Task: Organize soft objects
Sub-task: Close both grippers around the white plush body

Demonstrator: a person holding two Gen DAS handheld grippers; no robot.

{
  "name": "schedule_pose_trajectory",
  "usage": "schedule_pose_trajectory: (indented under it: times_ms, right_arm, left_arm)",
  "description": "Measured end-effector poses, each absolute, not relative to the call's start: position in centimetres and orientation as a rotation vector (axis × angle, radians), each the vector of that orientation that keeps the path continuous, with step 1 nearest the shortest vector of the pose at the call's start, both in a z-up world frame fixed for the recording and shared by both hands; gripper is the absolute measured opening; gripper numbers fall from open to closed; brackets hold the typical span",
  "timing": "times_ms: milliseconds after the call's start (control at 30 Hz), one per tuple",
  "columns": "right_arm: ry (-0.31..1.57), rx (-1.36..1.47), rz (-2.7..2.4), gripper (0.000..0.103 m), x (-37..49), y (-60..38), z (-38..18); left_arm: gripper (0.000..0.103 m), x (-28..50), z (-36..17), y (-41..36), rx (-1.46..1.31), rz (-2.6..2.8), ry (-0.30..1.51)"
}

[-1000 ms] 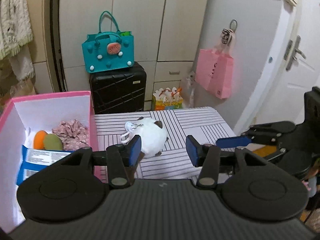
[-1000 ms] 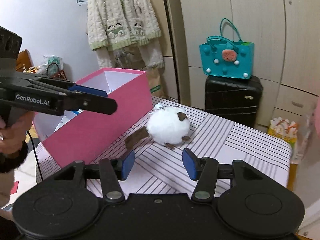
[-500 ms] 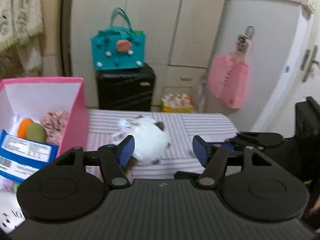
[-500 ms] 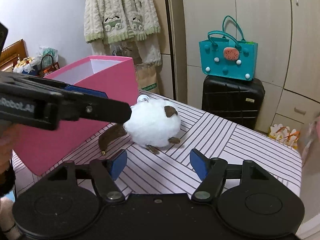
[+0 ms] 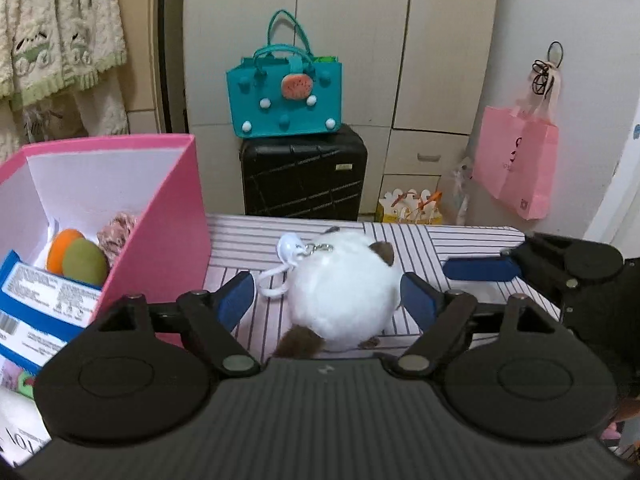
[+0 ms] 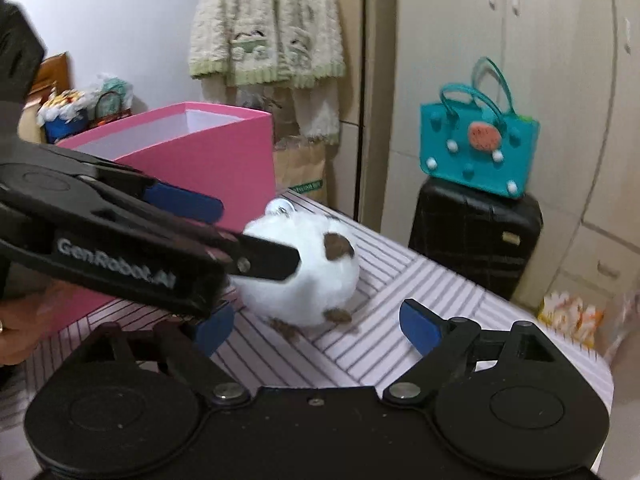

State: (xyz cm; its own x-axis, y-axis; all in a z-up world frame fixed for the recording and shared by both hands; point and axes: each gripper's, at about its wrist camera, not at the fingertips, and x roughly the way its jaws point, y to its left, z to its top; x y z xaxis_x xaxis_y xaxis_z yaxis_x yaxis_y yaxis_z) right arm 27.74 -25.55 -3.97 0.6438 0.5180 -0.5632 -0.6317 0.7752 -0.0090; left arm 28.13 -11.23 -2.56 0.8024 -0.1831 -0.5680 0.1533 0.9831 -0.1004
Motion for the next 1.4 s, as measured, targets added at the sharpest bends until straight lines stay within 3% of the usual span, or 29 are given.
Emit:
schedule_pose_trajectory:
  times_ms: [367, 500, 633, 800, 1200, 1400]
  right_arm:
    - [0.638, -0.197, 0.726, 0.091, 30.6, -24.2, -5.5]
    - [0.640, -0.180, 0.743, 0.081, 30.7, -24.1, -5.5]
    - [0.590, -0.167, 0.765, 0.070, 29.6, -24.7, -4.9]
    - [0.566, -0.194, 0.730, 0.069, 28.1, -25.2, -4.0]
    - [0.630, -0.165, 0.640, 0.071, 22.5, -28.7, -4.3]
    - [0.592, -0.156, 0.624, 0.076, 19.4, -30.3, -4.3]
  left_arm:
    - [0.084, 28.3, -3.4, -11.2, -0.090, -0.224, 0.632]
    - [0.084, 27.8, -3.3, -10.9, -0.113, -0.240, 0.617]
    - [0.077, 27.7, -3.1, -10.4, -0.175, -0.300, 0.649]
    - [0.061, 27.2, -3.1, -10.4, -0.201, -0.321, 0.656]
    - [0.056, 24.3, -3.2, -11.8, -0.315, -0.540, 0.767]
    - [0.059, 23.2, -3.5, -12.6, -0.288, -0.566, 0.781]
